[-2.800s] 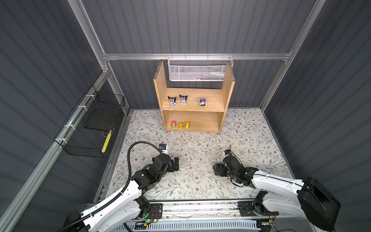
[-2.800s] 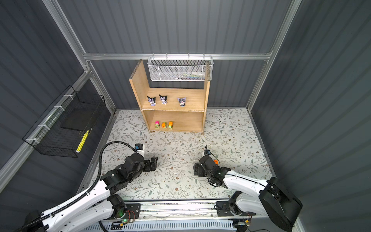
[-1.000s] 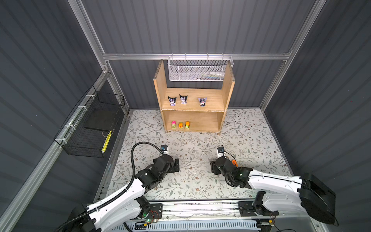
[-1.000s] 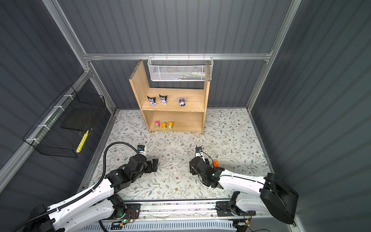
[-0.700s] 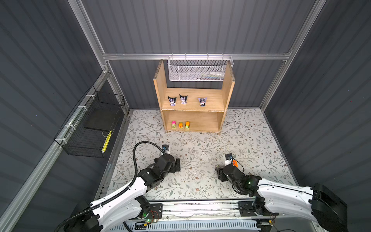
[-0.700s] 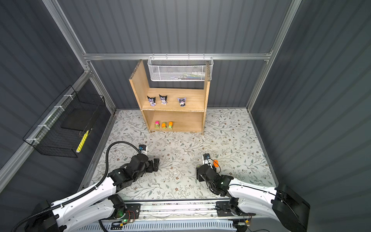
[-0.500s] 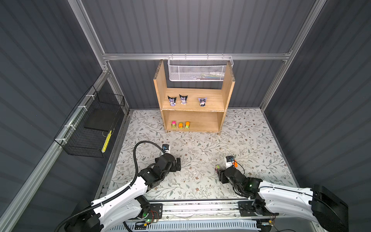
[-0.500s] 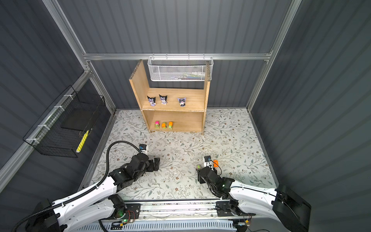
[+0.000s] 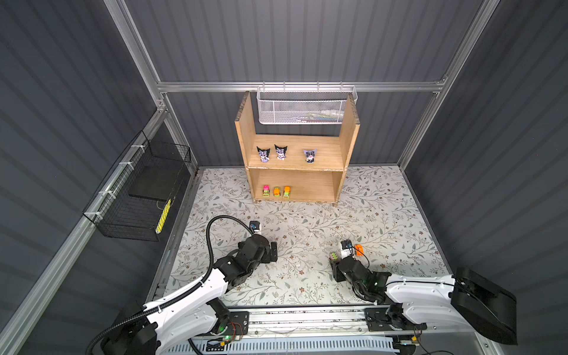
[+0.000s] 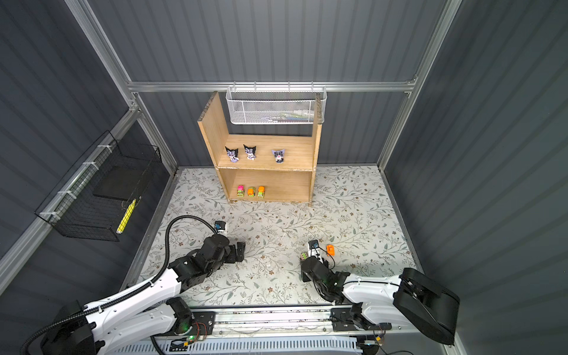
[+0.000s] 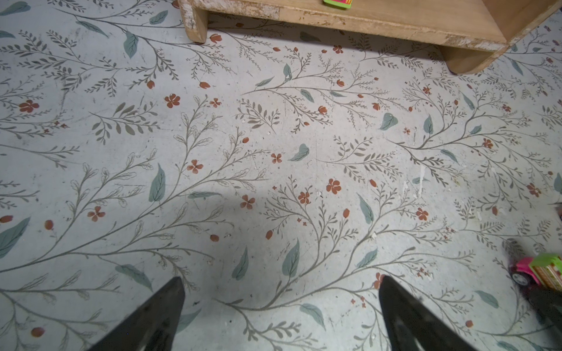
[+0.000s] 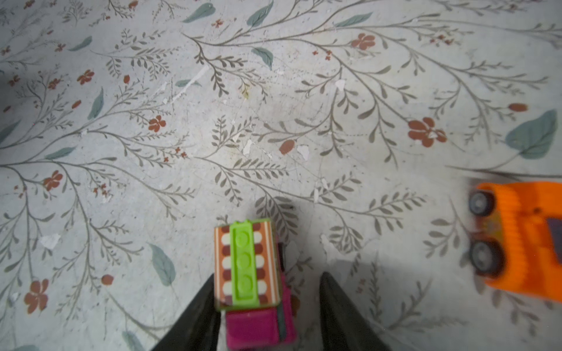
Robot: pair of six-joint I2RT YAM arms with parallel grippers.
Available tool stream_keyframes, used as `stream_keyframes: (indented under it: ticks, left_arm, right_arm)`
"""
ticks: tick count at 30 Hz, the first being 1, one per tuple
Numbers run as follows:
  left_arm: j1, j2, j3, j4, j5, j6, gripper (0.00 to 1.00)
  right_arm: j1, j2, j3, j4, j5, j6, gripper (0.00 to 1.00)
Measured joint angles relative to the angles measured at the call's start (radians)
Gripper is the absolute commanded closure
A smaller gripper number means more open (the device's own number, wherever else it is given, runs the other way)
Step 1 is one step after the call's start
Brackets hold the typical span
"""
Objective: Place and organize the plastic toys onto the shelf
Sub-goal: 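Lower the right gripper onto the pink car with green roof and close, then lift the pink car with the right gripper and carry it into the lower compartment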
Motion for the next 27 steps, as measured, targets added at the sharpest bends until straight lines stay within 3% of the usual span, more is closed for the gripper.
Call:
stream_keyframes:
  ticks: [8, 21, 27]
  left_arm:
    - [0.000, 0.013, 0.000, -0.001, -0.001, 0.001, 0.01]
    - [0.000, 0.013, 0.000, -0.002, -0.029, 0.005, 0.00]
    - [0.000, -0.017, 0.000, -0.035, -0.068, 0.004, 0.00]
  right_arm:
    - [0.004, 0.072, 0.031, 0.043, 0.000, -0.011, 0.73]
    - [0.006, 0.020, 0.163, -0.097, -0.001, -0.040, 0.75]
    - [-0.003, 0.087, 0.297, -0.142, -0.004, -0.077, 0.76]
